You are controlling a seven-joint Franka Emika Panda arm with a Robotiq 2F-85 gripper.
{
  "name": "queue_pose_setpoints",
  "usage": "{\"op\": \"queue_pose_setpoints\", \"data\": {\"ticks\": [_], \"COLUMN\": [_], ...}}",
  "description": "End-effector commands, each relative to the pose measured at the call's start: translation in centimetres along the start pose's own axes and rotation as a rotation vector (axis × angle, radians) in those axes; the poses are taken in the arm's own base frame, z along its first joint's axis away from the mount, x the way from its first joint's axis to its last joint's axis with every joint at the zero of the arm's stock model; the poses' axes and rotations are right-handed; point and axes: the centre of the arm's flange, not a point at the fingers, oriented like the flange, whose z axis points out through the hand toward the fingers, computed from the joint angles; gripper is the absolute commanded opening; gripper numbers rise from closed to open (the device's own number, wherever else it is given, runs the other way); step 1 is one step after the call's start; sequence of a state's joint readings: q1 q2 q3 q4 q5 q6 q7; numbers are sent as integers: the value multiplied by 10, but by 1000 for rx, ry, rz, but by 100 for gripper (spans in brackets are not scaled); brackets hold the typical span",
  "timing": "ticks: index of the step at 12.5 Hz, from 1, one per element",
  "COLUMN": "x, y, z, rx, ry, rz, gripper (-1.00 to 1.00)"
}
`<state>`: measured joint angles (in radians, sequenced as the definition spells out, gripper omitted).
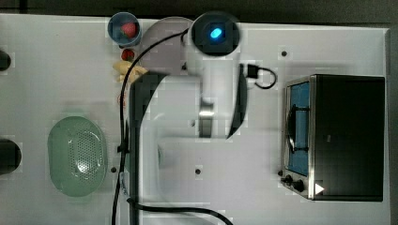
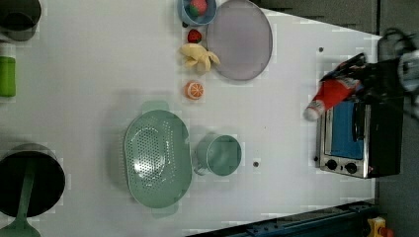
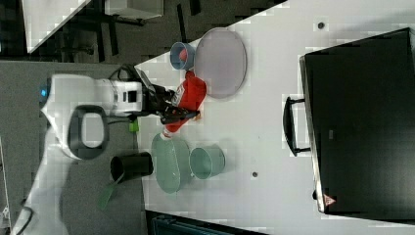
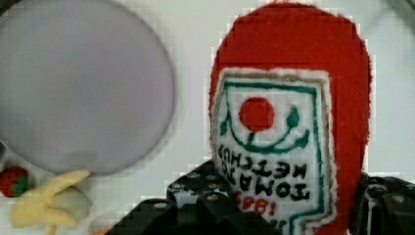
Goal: Pick Ketchup from oven and place it on table.
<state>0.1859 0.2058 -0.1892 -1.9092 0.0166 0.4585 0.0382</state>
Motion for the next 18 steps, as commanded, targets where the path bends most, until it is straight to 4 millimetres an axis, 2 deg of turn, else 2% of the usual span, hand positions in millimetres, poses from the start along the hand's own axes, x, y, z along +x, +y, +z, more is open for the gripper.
{"op": "queue_pose_setpoints", "data": {"ticks": [1,2,4,7,8,10,11,13,14,16,17,18], "x": [15,10,0,-9,-9,-13,-12,-6,3,8,9,8], "y": [59,59,57,47,44,46,45,41,34,27,29,31], "z": [75,101,140,185,191,201,198,177,126,49,-11,-41], "rx": [-7,0,-4,0,10,12,23,62,142,258,328,349], "ry": [25,37,23,-17,-4,2,13,44,99,174,216,224], "rz": [44,38,39,69,66,62,63,66,88,103,103,102], "gripper": [26,26,26,26,27,74,96,100,100,100,100,100]}}
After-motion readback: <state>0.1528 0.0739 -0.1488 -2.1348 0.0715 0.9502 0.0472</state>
